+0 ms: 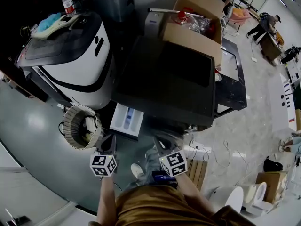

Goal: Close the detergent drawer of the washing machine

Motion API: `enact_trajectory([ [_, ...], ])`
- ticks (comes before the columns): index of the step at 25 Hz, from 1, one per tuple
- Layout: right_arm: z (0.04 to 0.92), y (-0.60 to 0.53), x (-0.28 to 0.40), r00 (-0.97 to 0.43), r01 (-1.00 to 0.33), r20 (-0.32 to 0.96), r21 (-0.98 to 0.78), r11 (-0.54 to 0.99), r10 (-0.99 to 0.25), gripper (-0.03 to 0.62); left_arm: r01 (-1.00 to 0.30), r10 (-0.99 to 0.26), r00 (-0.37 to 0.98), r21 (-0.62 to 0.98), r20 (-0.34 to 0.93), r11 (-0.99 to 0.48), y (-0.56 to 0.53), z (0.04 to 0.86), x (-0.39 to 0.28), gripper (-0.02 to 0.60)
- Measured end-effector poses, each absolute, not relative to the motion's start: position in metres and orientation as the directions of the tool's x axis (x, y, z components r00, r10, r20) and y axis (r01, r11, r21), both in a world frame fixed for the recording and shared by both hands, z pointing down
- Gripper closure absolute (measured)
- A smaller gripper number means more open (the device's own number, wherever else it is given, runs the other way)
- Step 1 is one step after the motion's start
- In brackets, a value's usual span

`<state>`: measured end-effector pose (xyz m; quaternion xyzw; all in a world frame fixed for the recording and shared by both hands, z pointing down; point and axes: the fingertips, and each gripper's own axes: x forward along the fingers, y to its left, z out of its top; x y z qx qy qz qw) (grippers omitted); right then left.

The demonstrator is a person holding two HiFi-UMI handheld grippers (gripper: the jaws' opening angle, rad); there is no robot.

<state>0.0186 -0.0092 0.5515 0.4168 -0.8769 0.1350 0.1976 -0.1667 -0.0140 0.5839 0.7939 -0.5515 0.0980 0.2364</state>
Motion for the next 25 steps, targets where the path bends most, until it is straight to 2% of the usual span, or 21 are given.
enact_trajectory([
  [25,0.574,-0.019,0.008,-0.61,-0.735,0.509,-0.078,0.673,-0.607,0.582,-0.924,-0.767,0.378,0.268,0.518,-0.274,-0.013,0.636,-0.159,0.557],
])
